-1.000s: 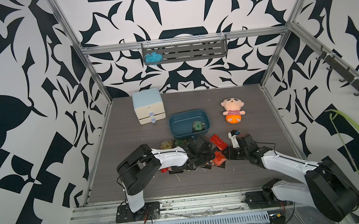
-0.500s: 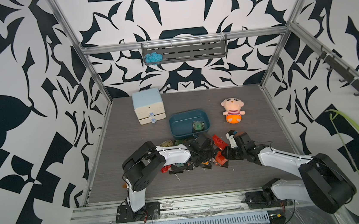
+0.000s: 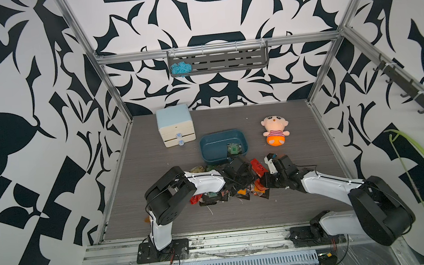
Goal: Put the tea bags into the storage box
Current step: Pick up the tea bag from the center of the board.
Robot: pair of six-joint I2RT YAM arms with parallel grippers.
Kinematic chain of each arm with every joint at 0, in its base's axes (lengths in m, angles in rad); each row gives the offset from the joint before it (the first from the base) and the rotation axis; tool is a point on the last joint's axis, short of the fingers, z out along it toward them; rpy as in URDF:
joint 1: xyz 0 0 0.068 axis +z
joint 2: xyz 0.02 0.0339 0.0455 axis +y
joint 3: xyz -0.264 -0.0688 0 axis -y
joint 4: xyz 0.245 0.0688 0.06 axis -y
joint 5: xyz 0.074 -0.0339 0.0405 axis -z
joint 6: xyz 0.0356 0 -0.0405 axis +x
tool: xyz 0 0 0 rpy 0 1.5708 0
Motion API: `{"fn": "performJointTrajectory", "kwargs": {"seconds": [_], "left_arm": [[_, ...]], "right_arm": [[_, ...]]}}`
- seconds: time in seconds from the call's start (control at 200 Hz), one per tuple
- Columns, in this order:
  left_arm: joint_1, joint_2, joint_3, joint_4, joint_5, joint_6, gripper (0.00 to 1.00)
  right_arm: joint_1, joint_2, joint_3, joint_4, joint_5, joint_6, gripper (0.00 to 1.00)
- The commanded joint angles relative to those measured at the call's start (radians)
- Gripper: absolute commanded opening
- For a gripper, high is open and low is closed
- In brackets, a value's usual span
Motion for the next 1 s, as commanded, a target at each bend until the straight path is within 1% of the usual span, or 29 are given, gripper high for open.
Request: {"fn": "performJointTrajectory", "kwargs": {"seconds": [0.0, 0.225, 0.38, 0.665, 0.835, 0.995], "left_arm": [[0.005, 0.026, 0.011, 0.026, 0.014, -0.016, 0.34], [0.004, 0.049, 0.009, 0.043, 0.037, -0.032, 0.30], [0.005, 0.040, -0.007, 0.043, 0.031, -0.032, 0.27], [0.006, 0.023, -0.007, 0.045, 0.034, -0.008, 0.05], [0.015, -0.012, -0.023, 0.033, 0.028, 0.010, 0.00], [0.045, -0.089, -0.047, -0.046, 0.004, 0.068, 0.00]], "right_arm": [[0.012, 0.001, 0.031, -0.018, 0.023, -0.015, 0.20], [0.021, -0.005, 0.031, -0.024, 0.041, -0.016, 0.20], [0.025, -0.019, 0.023, -0.010, 0.048, -0.019, 0.21], [0.030, -0.081, -0.010, 0.015, 0.085, -0.007, 0.21], [0.030, -0.138, -0.034, 0.018, 0.131, 0.004, 0.22], [0.030, -0.205, -0.052, 0.002, 0.189, 0.009, 0.25]]}}
